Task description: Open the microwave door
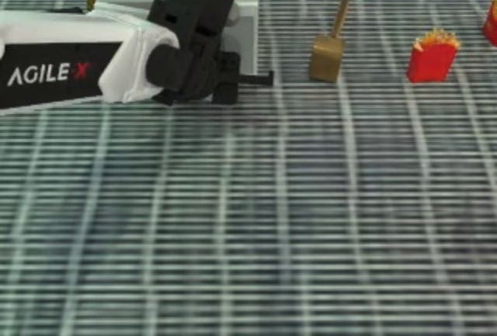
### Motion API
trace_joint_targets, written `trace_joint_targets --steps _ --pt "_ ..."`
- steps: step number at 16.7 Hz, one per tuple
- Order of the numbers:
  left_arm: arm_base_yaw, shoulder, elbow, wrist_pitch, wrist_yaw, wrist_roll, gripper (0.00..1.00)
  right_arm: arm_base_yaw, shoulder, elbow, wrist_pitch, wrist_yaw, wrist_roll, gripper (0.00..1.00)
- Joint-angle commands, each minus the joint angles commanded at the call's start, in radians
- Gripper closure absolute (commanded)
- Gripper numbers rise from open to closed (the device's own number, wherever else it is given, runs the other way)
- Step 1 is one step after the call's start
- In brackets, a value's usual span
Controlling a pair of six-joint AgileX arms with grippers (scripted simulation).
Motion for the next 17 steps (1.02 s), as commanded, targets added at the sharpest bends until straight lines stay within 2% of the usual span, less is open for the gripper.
trace_joint_targets --steps 8,17 --pt "0.0 0.0 0.0 0.0 0.0 0.0 1.0 0.0 0.0 0.0 0.0 0.0 0.0 0.0" --pt "0.015 -0.039 -0.057 0.028 0.048 0.059 1.0 0.0 0.0 0.0 0.0 0.0 0.0 0.0"
